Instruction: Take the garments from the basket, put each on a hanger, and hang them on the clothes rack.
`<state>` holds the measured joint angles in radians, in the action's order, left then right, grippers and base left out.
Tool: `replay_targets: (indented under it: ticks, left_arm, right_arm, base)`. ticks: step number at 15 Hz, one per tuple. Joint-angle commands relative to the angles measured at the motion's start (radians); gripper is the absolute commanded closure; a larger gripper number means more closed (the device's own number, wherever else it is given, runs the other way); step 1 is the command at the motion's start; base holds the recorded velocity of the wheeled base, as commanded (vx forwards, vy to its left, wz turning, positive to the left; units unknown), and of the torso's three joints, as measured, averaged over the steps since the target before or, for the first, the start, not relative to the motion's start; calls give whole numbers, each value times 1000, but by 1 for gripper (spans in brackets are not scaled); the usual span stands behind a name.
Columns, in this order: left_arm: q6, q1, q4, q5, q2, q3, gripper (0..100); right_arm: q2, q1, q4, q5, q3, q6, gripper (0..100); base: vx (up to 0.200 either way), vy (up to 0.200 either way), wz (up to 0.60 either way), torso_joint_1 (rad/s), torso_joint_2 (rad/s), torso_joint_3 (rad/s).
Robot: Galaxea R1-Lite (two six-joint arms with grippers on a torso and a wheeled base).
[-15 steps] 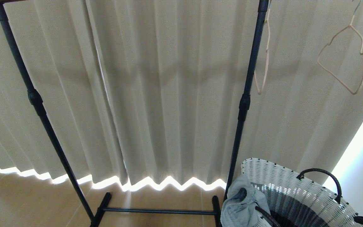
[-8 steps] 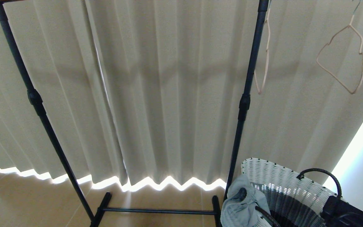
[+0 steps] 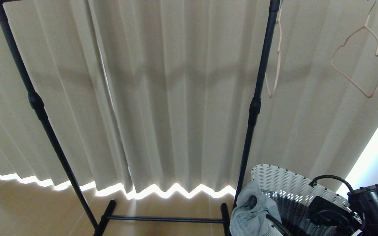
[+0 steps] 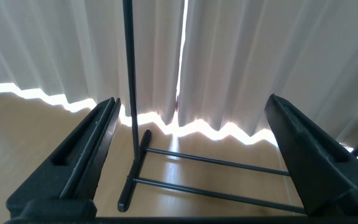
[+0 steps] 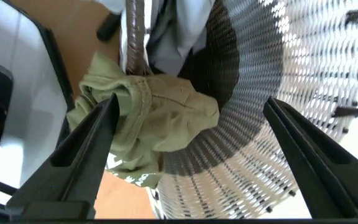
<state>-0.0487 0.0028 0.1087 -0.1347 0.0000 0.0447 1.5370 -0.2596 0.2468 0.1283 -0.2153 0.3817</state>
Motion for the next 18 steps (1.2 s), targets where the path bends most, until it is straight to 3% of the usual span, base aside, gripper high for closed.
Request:
replay_targets:
  ticks: [1, 5, 6, 10, 13, 18]
  left_arm:
    - [0, 0, 0, 0, 0, 0, 0]
    - [0, 0, 0, 0, 0, 0, 0]
    - [-2, 0, 0, 0, 0, 0, 0]
    - [0, 0, 0, 0, 0, 0, 0]
    - [1, 0, 0, 1, 0, 0, 0]
    - [0, 0, 0, 1, 0, 0, 0]
  right_arm:
    - [45, 0, 0, 13, -4, 0, 0]
    - [77, 2, 2, 19, -19, -1, 0]
    - [78, 0, 2, 27, -19, -1, 100]
    - [61, 0, 2, 37, -18, -1, 100]
    - [-57, 0, 0, 70, -4, -1, 100]
    - [-500, 62, -3, 53, 28, -38, 100]
  base:
    - [0, 0, 0, 0, 0, 0]
    - [0, 0, 0, 0, 0, 0]
    - [0, 0, 0, 0, 0, 0]
    - [0, 0, 0, 0, 0, 0]
    - [0, 0, 0, 0, 0, 0]
    - [0, 0, 0, 0, 0, 0]
